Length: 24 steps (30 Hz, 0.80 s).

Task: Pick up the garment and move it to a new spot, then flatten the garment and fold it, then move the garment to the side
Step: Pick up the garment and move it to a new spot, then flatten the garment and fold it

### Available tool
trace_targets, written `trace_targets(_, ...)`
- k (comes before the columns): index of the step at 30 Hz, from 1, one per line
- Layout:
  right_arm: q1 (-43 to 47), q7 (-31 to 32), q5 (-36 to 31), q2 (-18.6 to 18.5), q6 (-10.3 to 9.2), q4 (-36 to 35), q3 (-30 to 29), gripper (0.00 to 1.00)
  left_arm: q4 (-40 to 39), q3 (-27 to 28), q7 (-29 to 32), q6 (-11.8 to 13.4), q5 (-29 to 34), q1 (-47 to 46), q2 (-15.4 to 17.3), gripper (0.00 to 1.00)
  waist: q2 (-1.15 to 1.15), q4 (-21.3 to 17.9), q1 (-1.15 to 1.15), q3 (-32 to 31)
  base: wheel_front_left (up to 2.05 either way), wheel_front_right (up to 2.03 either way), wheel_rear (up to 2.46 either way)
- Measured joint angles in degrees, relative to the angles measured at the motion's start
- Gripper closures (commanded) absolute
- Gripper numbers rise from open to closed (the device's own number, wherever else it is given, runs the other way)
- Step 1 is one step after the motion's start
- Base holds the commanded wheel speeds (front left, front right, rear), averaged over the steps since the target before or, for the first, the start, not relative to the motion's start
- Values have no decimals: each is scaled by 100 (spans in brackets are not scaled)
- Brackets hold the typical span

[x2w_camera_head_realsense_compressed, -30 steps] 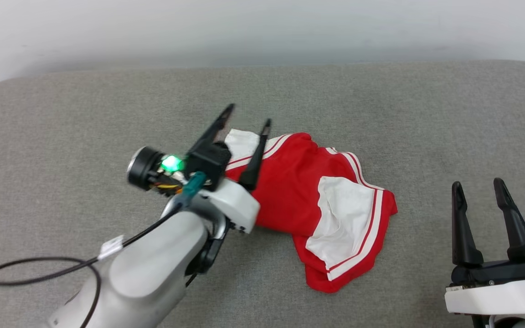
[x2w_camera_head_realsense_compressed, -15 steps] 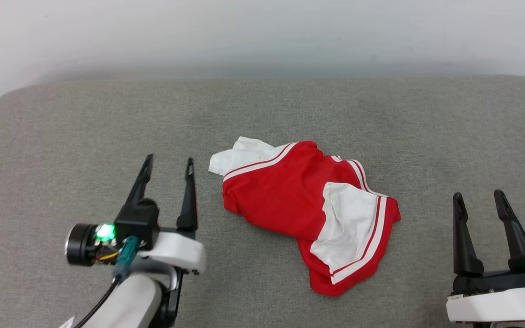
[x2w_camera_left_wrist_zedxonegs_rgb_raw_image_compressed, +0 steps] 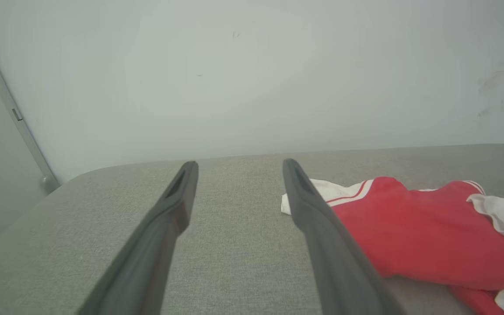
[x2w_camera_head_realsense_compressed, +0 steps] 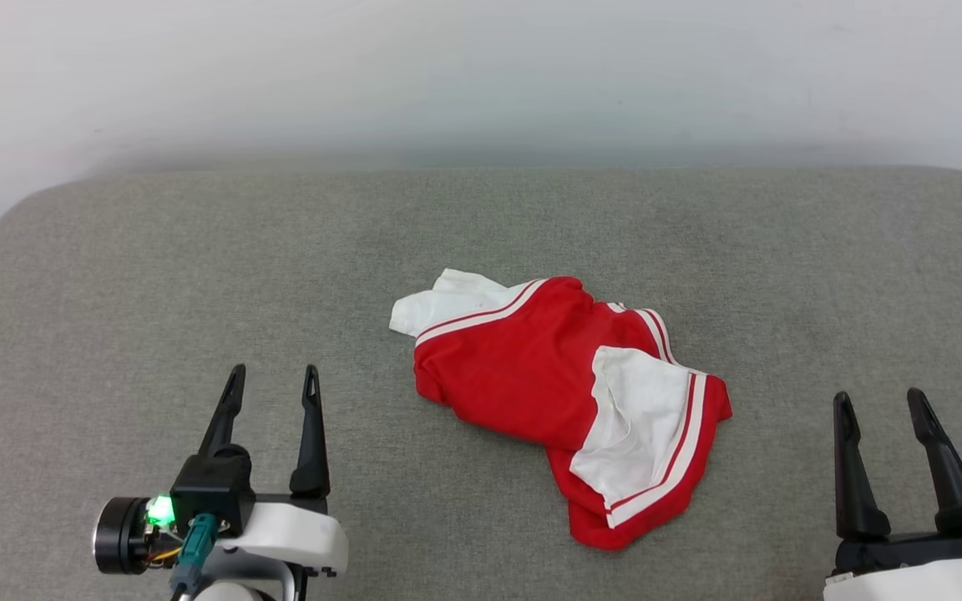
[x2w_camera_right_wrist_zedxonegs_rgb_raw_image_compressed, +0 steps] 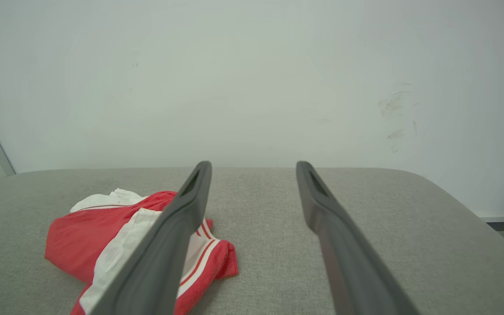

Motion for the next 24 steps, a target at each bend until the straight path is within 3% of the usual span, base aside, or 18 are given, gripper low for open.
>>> trace_targets(9, 230, 0, 4, 0, -1, 55, 13, 0, 52, 577, 0, -537, 448, 438, -432, 0, 0, 37, 0, -227, 0, 0, 0)
trace_targets(24, 335, 0, 59, 0, -1, 74, 74, 0, 138, 1022, 0, -972, 812, 631, -824, 0, 0, 58, 0, -329, 0, 0, 0)
